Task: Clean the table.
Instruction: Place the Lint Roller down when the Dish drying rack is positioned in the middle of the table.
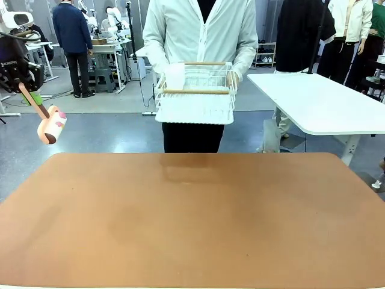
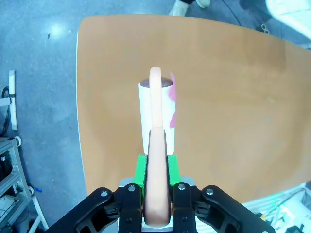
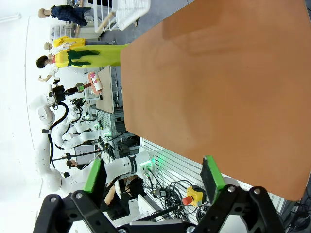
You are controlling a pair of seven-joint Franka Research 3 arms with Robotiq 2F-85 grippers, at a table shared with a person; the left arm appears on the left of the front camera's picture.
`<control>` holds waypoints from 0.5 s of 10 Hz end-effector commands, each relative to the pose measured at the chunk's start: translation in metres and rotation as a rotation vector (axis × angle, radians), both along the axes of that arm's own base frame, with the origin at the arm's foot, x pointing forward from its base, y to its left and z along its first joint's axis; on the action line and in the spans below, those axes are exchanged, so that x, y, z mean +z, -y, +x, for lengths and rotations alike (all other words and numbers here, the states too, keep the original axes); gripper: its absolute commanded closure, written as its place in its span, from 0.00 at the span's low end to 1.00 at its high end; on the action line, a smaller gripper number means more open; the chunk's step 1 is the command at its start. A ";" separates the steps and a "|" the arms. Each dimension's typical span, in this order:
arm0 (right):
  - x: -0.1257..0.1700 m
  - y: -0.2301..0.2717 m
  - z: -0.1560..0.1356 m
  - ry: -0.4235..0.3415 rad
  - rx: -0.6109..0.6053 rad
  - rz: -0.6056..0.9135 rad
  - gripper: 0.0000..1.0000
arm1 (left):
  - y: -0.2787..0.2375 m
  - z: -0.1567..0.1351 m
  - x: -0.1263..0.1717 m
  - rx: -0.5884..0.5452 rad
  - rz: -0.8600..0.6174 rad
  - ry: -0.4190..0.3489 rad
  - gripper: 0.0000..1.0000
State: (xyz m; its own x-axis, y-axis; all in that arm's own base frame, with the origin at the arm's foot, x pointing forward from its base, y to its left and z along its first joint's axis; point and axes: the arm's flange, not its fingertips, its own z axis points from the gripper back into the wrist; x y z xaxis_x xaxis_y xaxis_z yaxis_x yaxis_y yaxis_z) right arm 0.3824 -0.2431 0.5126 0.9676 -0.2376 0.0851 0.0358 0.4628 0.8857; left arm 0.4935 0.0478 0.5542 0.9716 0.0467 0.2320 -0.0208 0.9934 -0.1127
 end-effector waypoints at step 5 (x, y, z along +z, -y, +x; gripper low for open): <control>0.003 0.000 -0.001 0.011 0.001 0.002 0.00 | -0.001 -0.001 0.003 0.011 0.016 0.016 0.81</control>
